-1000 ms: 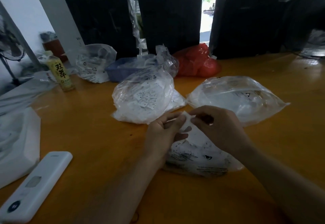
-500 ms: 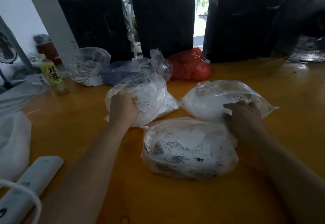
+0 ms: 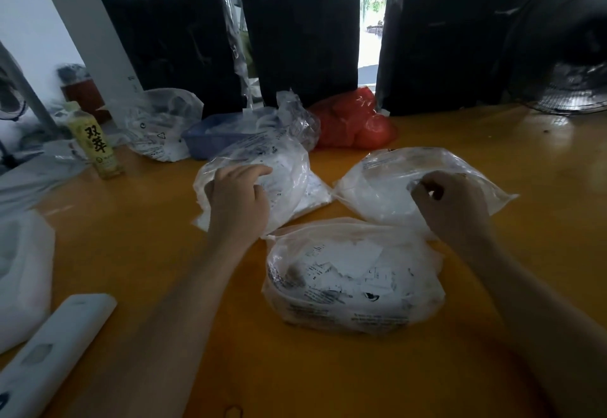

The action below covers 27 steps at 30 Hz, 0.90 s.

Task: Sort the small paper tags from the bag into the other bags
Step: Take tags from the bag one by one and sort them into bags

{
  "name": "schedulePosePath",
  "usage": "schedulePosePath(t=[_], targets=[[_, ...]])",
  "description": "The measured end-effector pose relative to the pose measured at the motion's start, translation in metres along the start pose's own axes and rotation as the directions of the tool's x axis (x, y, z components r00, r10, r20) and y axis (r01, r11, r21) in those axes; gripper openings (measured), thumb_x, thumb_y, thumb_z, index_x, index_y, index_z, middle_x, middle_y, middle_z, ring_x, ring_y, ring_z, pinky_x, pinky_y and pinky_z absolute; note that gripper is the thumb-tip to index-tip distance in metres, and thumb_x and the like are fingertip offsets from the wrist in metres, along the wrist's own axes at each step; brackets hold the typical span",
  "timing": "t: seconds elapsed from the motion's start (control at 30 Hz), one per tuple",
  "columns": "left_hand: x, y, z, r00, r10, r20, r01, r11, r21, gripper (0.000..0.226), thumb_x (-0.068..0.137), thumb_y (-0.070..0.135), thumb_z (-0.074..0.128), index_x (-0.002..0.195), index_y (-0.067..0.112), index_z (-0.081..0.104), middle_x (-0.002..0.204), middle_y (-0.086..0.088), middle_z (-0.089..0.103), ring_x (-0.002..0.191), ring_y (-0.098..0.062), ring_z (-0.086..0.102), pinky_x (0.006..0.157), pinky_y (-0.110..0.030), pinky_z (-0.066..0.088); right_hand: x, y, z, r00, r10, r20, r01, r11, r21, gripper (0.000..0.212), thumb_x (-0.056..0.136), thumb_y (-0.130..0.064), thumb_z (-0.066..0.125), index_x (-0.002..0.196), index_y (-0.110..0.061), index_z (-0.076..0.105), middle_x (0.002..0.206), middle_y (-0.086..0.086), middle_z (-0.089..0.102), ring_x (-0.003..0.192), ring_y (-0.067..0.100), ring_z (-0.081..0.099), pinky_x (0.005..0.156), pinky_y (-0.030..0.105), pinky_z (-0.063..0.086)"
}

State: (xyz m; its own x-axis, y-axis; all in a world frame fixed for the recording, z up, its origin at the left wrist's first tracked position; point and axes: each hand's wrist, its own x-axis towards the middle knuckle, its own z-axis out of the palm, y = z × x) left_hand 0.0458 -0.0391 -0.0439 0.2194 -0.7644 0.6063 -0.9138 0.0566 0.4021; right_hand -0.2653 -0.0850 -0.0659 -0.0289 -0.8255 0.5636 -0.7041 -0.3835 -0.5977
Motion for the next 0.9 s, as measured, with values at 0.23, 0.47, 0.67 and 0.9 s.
schedulePosePath(t=[0.23,0.47,0.67,0.9], targets=[[-0.059,0.055,-0.004,0.929,0.122,0.348,0.150,0.737,-0.659,0.043,0.098,0.058,0.045,0.130,0.034,0.062,0.116,0.019,0.070,0.101,-0.003,0.068,0.084,-0.021,0.057,-0.020,-0.047,-0.014,0.773,-0.271,0.573,-0.253,0.698,0.670,0.032,0.101,-0.028,0.052,0.077,-0.013,0.066,0.073,0.017,0.053,0.066,0.029,0.042,0.067,0.041,0.037],[-0.080,0.056,0.009,0.708,0.184,0.682,0.603,0.346,-0.719,0.039,0.098,0.025,0.070,0.136,0.017,0.067,0.128,-0.013,0.071,0.121,-0.030,0.067,0.107,-0.042,0.053,-0.033,-0.056,-0.005,0.538,-0.281,0.795,-0.479,0.674,0.562,0.028,0.101,-0.030,0.056,0.088,-0.009,0.069,0.077,0.013,0.056,0.065,0.019,0.051,0.061,0.031,0.043],[-0.082,0.057,0.009,0.644,0.056,0.763,0.764,-0.013,-0.645,0.015,0.076,0.009,0.079,0.089,0.011,0.073,0.097,-0.011,0.075,0.092,-0.020,0.074,0.083,-0.029,0.061,-0.035,-0.055,0.000,0.551,-0.228,0.803,-0.464,0.715,0.522,0.043,0.103,-0.042,0.052,0.080,-0.008,0.066,0.075,0.011,0.060,0.066,0.023,0.050,0.063,0.033,0.043],[-0.079,0.054,0.012,0.657,-0.084,0.749,0.739,-0.124,-0.662,0.048,0.071,0.004,0.082,0.115,0.004,0.063,0.102,-0.012,0.072,0.084,-0.017,0.072,0.076,-0.026,0.061,-0.035,-0.055,0.006,0.660,-0.201,0.724,-0.405,0.717,0.568,0.048,0.097,-0.052,0.053,0.093,-0.007,0.069,0.086,0.009,0.071,0.067,0.020,0.057,0.063,0.026,0.052]])
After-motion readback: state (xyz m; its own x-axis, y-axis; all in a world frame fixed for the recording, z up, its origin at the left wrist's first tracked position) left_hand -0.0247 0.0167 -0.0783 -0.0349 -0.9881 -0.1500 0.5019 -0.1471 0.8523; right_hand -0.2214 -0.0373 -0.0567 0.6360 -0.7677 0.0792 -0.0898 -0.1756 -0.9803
